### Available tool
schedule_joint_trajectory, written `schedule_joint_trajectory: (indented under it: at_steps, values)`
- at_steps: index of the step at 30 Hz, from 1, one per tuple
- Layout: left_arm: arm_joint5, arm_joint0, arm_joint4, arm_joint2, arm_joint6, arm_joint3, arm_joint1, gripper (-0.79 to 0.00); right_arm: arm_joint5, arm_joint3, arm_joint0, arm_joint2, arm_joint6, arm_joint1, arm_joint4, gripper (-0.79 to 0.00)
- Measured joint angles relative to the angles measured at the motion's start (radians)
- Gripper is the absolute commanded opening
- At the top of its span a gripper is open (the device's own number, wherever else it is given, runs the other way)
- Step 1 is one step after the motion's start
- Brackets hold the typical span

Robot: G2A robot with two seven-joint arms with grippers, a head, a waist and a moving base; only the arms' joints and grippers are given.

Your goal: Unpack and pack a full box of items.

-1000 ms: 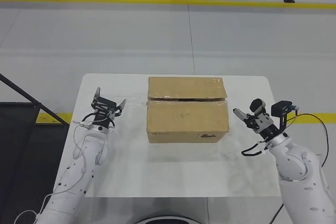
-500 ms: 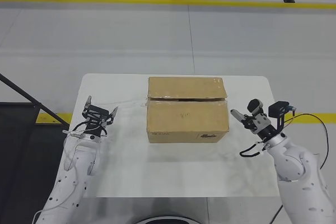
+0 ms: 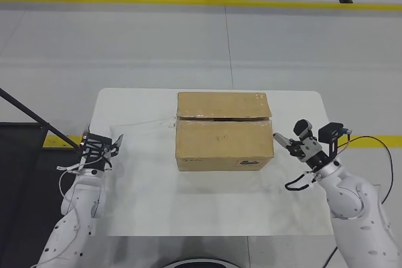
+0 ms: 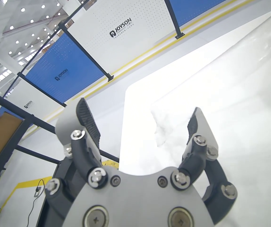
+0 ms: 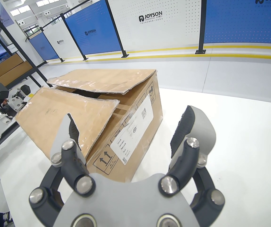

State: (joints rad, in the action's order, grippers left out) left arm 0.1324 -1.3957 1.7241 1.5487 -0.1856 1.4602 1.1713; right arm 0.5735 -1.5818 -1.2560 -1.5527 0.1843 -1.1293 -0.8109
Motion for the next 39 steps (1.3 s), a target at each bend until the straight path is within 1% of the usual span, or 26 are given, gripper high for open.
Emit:
schedule_joint_trajectory:
  at_steps: [4, 7, 14, 19, 25, 39]
  values:
    - [-0.033, -0.011, 0.010, 0.014, 0.015, -0.010, -0.003, 0.000, 0.002, -0.004, -0.005, -0.001, -0.004, 0.002, -0.002, 0.000]
    - [-0.039, -0.016, 0.018, 0.020, 0.015, -0.019, -0.004, 0.000, 0.003, -0.006, -0.009, 0.000, -0.007, 0.003, -0.005, 0.000]
    - [0.001, -0.010, 0.026, 0.039, 0.015, -0.036, -0.002, 0.000, 0.003, -0.008, -0.011, 0.005, -0.009, 0.004, -0.006, 0.000]
    - [0.021, -0.003, -0.001, 0.062, 0.010, -0.039, 0.000, 0.000, 0.004, -0.007, -0.014, 0.006, -0.013, 0.006, -0.008, 0.000]
    - [0.017, -0.004, 0.001, 0.073, 0.010, -0.038, 0.000, 0.000, 0.002, -0.003, -0.017, 0.005, -0.018, 0.008, -0.007, 0.000]
    - [-0.028, -0.065, 0.033, 0.054, -0.049, -0.035, 0.003, 0.000, -0.003, 0.007, 0.005, 0.024, -0.010, 0.009, 0.001, 0.000]
